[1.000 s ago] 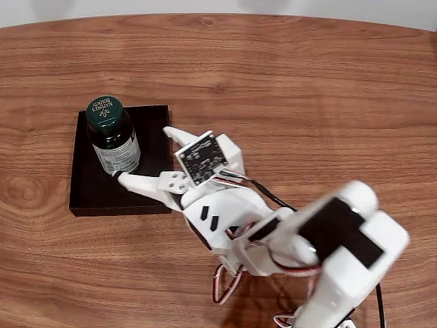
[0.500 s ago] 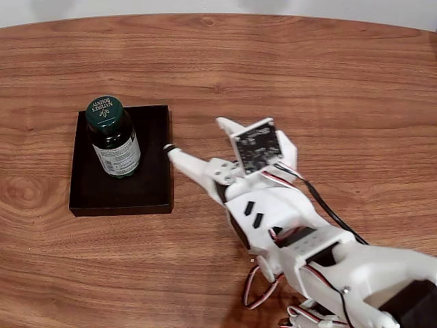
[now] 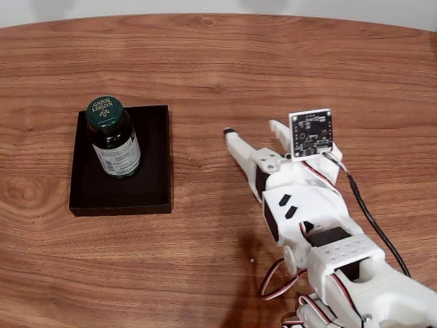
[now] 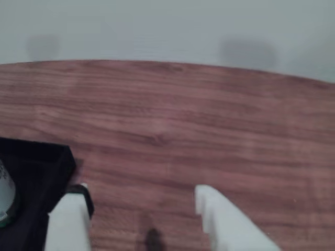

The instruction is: Pick up the pill bottle and place it in the black box.

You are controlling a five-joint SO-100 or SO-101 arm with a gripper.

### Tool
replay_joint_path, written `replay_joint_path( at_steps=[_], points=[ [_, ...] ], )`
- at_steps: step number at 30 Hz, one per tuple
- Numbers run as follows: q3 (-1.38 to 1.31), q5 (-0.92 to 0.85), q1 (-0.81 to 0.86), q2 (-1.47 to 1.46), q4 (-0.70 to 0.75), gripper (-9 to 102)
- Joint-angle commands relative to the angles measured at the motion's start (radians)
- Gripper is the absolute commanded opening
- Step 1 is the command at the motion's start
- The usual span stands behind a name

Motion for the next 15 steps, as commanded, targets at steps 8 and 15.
replay_joint_path(
  at_steps=[8, 15],
  points=[
    [-0.009, -0.118, 0.13, 0.209, 0.36, 11],
    [-0.006, -0.164, 0.207, 0.295, 0.557, 9]
  ],
)
